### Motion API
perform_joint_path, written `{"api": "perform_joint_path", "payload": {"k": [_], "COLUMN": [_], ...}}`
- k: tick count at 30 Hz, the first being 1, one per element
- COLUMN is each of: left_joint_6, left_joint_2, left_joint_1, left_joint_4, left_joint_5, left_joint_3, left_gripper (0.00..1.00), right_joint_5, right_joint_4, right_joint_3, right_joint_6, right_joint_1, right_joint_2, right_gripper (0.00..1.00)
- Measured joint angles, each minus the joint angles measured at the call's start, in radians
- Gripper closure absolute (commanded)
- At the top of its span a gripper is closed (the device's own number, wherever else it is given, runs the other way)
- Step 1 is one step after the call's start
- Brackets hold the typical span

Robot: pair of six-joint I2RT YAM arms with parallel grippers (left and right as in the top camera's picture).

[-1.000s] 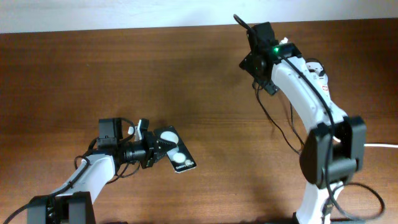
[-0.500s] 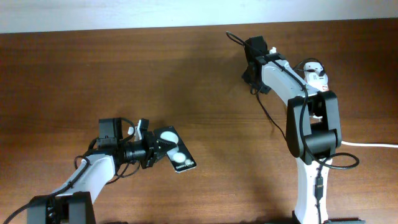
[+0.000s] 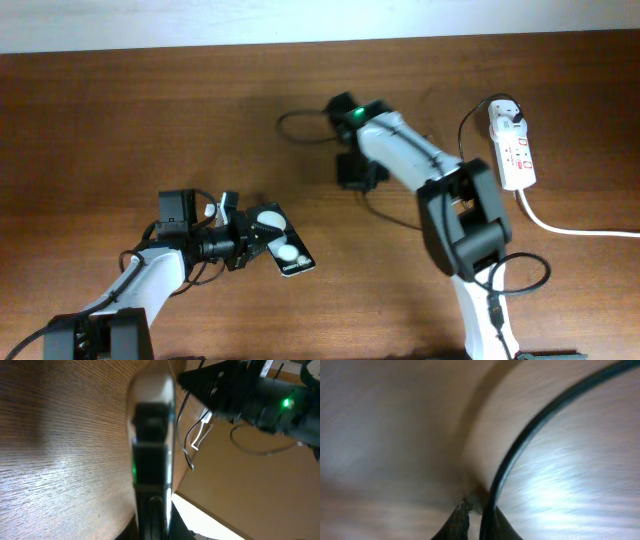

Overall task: Plug charger to phone and switch on socket
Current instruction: 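Lower the right gripper and grasp the cable just behind its USB-C plug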

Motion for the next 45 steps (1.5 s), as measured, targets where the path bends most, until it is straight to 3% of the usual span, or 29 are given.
{"api": "perform_joint_path", "payload": {"k": [1,4,8,11,16,19,22,26,29,34,40,45], "left_joint_6": [0.0,0.0,0.0,0.0,0.0,0.0,0.0,0.0,0.0,0.0,0.0,0.0], "left_joint_2": [0.0,0.0,0.0,0.0,0.0,0.0,0.0,0.0,0.0,0.0,0.0,0.0], "left_joint_1": [0.0,0.0,0.0,0.0,0.0,0.0,0.0,0.0,0.0,0.0,0.0,0.0], "left_joint_4": [0.0,0.0,0.0,0.0,0.0,0.0,0.0,0.0,-0.001,-0.002,-0.002,-0.002], "left_joint_5": [0.0,0.0,-0.006,-0.01,-0.011,-0.011,-0.011,-0.011,-0.011,-0.011,-0.011,-0.01], "left_joint_3": [0.0,0.0,0.0,0.0,0.0,0.0,0.0,0.0,0.0,0.0,0.0,0.0], "left_gripper": [0.97,0.96,0.96,0.96,0.96,0.96,0.98,0.98,0.99,0.99,1.0,0.96], "right_joint_5": [0.005,0.011,0.02,0.045,0.055,0.045,0.038,0.033,0.037,0.078,0.097,0.092], "right_joint_4": [-0.005,-0.006,-0.005,0.021,0.116,0.168,0.203,0.212,0.216,0.216,0.212,0.173], "right_joint_3": [0.0,0.0,0.009,0.024,0.034,0.035,0.037,0.038,0.041,0.056,0.062,0.069], "right_joint_6": [-0.016,-0.04,-0.026,0.086,0.294,0.348,0.378,0.402,0.406,0.411,0.419,0.386], "right_joint_1": [0.035,0.067,0.045,-0.004,-0.15,-0.208,-0.217,-0.218,-0.219,-0.219,-0.221,-0.223], "right_joint_2": [0.0,-0.001,-0.002,0.0,0.0,0.0,0.004,0.022,0.026,0.041,0.047,0.047], "right_gripper": [0.28,0.04,0.01,0.0,0.12,0.16,0.27,0.39,0.41,0.62,0.95,0.96]}}
